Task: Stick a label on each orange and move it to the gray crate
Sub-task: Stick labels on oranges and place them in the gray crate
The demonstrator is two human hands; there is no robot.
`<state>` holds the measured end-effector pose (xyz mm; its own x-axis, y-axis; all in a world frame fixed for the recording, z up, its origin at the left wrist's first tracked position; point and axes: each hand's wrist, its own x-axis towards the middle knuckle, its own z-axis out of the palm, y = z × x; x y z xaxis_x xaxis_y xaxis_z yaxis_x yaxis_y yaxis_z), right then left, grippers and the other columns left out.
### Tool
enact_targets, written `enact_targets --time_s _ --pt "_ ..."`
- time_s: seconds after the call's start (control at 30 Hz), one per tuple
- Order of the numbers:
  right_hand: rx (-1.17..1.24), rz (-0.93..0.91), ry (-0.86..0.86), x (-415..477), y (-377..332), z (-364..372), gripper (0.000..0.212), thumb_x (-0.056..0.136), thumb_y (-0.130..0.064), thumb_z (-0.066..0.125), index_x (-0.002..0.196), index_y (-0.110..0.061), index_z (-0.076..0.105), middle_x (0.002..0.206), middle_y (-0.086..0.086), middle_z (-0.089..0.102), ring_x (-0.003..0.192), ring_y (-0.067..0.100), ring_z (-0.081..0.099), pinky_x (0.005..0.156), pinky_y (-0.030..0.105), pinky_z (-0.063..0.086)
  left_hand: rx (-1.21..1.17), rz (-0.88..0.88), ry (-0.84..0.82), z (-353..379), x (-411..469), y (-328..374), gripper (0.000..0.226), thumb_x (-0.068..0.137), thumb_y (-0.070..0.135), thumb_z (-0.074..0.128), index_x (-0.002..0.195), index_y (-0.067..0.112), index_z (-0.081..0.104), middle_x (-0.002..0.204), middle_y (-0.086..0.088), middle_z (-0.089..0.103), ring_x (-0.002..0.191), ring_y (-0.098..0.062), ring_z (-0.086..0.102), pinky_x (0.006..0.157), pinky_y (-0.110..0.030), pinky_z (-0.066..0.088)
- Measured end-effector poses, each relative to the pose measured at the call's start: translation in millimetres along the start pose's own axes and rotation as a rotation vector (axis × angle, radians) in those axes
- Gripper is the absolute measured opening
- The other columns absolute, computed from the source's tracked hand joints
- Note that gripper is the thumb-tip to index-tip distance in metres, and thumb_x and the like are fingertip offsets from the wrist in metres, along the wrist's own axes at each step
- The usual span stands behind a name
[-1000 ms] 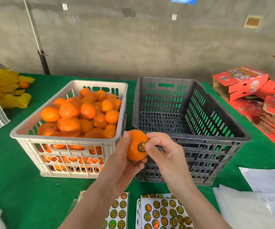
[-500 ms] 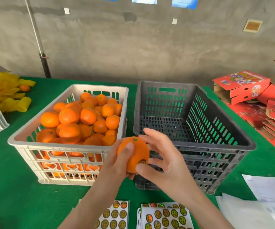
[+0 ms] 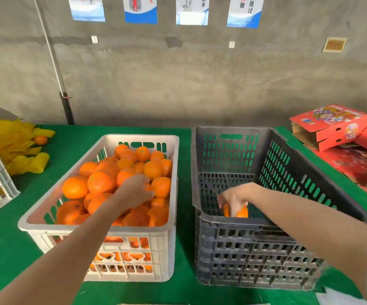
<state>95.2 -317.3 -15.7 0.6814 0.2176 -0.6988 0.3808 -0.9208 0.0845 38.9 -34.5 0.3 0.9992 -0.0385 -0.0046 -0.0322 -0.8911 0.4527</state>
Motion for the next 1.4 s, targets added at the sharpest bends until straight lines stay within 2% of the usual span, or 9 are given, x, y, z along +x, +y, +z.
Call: enact_targets --time_s 0.13,0.43,0.53,0.67,0.77,0.87,0.97,1.07,1.4 --pt "0.046 -0.016 -0.188 26.2 2.5 17.5 0.03 0.092 -0.017 0.062 0.117 -0.009 0.047 0.125 0.012 0.047 0.109 0.028 0.05 0.095 0.05 0.044 0.248 0.041 -0.107 21.2 32.9 -3.0 0.053 0.089 0.033 0.063 0.134 0.013 0.043 0.129 -0.009 0.054 0.115 -0.023 0.053 0.09 -0.029 0.045" --pt "-0.033 -0.021 -0.141 33.3 -0.9 19.6 0.08 0.088 -0.025 0.067 0.151 -0.016 0.019 0.159 0.006 0.012 0.144 0.026 0.019 0.115 0.042 0.026 0.232 0.076 -0.052 41.2 53.9 5.8 0.061 0.078 0.041 0.074 0.126 0.022 0.041 0.106 -0.001 0.058 0.094 -0.019 0.058 0.078 -0.029 0.049" --pt "0.233 -0.056 0.214 7.6 2.5 -1.4 0.07 0.088 -0.025 0.067 0.147 -0.014 0.031 0.154 0.007 0.03 0.14 0.025 0.031 0.114 0.038 0.028 0.06 0.025 0.037 42.4 44.1 6.4 0.063 0.076 0.03 0.078 0.124 0.024 0.039 0.102 0.0 0.054 0.09 -0.018 0.056 0.073 -0.027 0.05" --pt "0.503 -0.148 1.032 -50.9 -2.4 -19.2 0.03 0.092 -0.017 0.06 0.121 -0.01 0.061 0.122 0.004 0.063 0.113 0.021 0.059 0.097 0.021 0.042 -0.527 -0.017 0.186 21.4 15.3 11.0 0.065 0.071 0.013 0.082 0.116 0.038 0.042 0.106 0.013 0.048 0.104 -0.021 0.051 0.072 -0.03 0.049" --pt "0.871 -0.561 1.487 -113.4 -35.0 9.5 0.008 0.089 -0.016 0.062 0.094 -0.017 0.068 0.087 -0.006 0.069 0.079 0.016 0.066 0.068 0.016 0.049 -0.993 0.08 0.189 3.9 -29.1 16.2 0.067 0.066 0.014 0.084 0.114 0.046 0.05 0.117 0.004 0.054 0.11 -0.029 0.056 0.082 -0.05 0.055" --pt "0.794 -0.826 1.234 -140.7 -67.9 79.5 0.02 0.093 -0.023 0.054 0.076 -0.018 0.065 0.074 -0.006 0.065 0.064 0.008 0.06 0.058 0.016 0.045 -1.183 0.167 0.114 -5.9 -82.2 22.8 0.073 0.051 0.039 0.089 0.115 0.048 0.055 0.129 -0.001 0.053 0.112 -0.029 0.059 0.08 -0.045 0.055" --pt "0.449 -0.536 0.593 -109.9 -76.9 156.7 0.03 0.097 -0.024 0.048 0.089 -0.004 0.069 0.089 0.008 0.068 0.079 0.013 0.062 0.072 0.022 0.048 -1.184 0.196 0.052 1.4 -128.2 29.2 0.078 0.045 0.059 0.088 0.115 0.045 0.057 0.129 -0.004 0.054 0.11 -0.031 0.061 0.08 -0.041 0.053" --pt "0.298 -0.168 0.29 -69.1 -69.5 212.6 0.039 0.097 -0.029 0.044 0.127 -0.009 0.057 0.131 0.013 0.053 0.119 0.028 0.051 0.099 0.039 0.042 -1.115 0.065 0.0 26.4 -160.2 33.9 0.088 0.031 0.067 0.086 0.111 0.043 0.061 0.123 -0.005 0.06 0.111 -0.031 0.059 0.096 -0.051 0.047" --pt "0.452 -0.064 0.416 -43.8 -78.2 246.8 0.022 0.09 -0.031 0.056 0.1 -0.018 0.071 0.109 0.0 0.065 0.102 0.019 0.059 0.089 0.032 0.048 -1.297 -0.383 -0.302 137.4 -182.5 29.7 0.069 0.058 0.034 0.076 0.116 0.006 0.053 0.111 -0.012 0.065 0.104 -0.026 0.062 0.085 -0.032 0.05"
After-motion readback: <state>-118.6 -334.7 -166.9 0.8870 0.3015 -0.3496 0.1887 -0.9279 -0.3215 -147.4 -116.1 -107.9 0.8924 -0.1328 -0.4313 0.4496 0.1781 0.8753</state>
